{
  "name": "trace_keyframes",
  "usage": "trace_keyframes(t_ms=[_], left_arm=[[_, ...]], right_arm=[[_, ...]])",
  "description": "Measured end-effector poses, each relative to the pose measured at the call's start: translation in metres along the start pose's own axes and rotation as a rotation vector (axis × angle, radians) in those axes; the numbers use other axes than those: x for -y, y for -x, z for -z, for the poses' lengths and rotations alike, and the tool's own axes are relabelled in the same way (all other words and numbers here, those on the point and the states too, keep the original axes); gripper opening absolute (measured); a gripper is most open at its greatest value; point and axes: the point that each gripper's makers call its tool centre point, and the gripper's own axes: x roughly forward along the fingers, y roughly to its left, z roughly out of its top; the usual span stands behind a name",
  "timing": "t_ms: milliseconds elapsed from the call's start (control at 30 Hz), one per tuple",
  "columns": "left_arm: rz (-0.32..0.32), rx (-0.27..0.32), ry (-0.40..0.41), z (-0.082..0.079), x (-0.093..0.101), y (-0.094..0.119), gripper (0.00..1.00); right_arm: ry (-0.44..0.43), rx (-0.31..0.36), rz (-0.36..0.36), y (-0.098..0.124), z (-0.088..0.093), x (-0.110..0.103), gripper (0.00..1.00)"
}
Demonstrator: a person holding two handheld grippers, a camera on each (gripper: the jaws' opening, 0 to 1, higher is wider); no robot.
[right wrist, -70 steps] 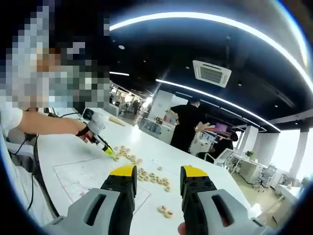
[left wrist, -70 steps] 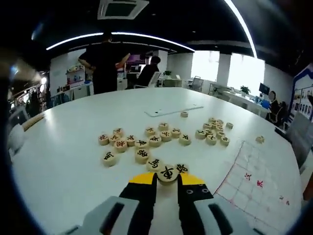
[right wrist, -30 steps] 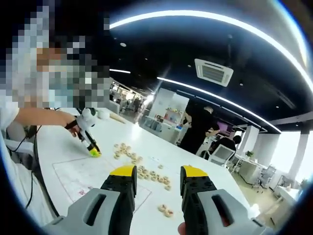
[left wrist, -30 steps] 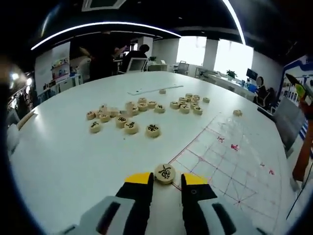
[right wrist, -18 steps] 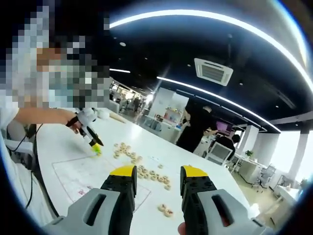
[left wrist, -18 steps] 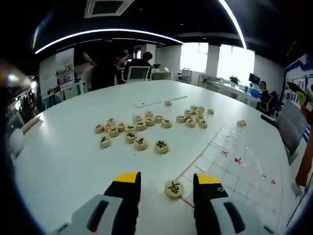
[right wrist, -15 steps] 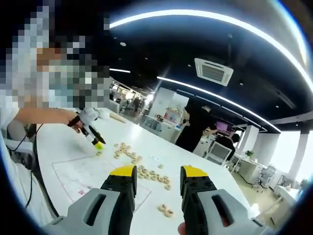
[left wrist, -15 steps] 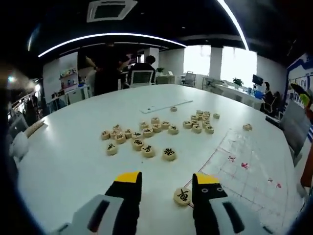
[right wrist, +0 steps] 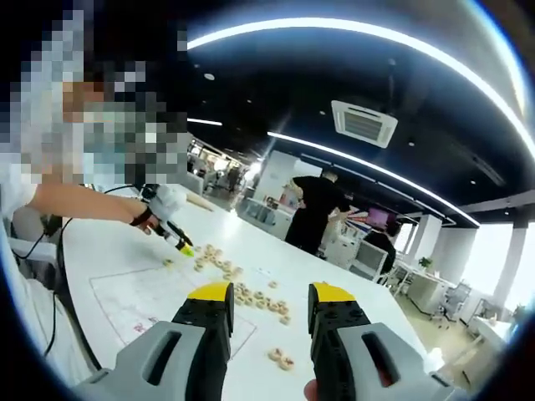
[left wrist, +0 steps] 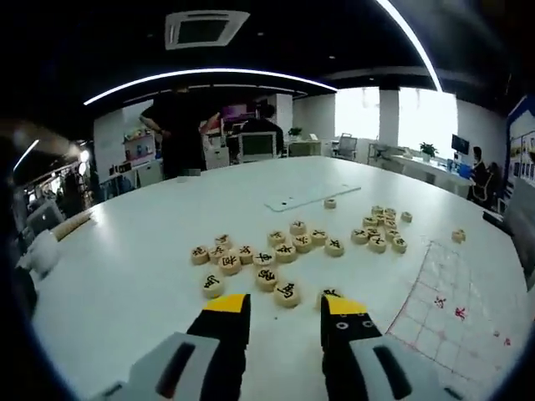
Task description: Pick up the chess pieces one by one and place each piece onto its starting position on the chessboard, setting the pieces on their correct points until all the chess pieces are arranged in the starting layout
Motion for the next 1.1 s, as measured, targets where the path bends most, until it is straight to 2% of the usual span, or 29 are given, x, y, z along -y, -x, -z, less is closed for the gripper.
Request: trace_keyframes(t_ms=[67,333,533,600,933,1100], left_arm=[[-0.017,0.001,0.009,0.000,-0.004,-0.006,0.28],[-0.020,-0.042,0.042,0.009,-0.006,-0.031,0.28],[-0.028,-0.052,0.060,0.016,0.000,-0.034,0.26],[-0.018,-0.047,0.064,0.016,0.003,-0.033,0.19],[-0.008,-0.034,0.044,0.008,0.014,-0.016,0.19],[0.025,-0.007,0.045,0.003,0.023,-0.003,0.19]], right_arm=[[0.001,0.002,-0.002,0.001,-0.001,-0.002,0.36],[-0.002,0.005,0.003,0.000,0.000,0.002,0.36],[-0.001,0.003,0.000,0.000,0.000,0.002,0.36],[-0.001,0.006,-0.002,0.000,-0.001,0.002,0.37],[0.001,-0.003,-0.001,-0.002,0.001,0.002,0.37],[0.007,-0.005,-0.013,-0.003,0.001,-0.002,0.37]])
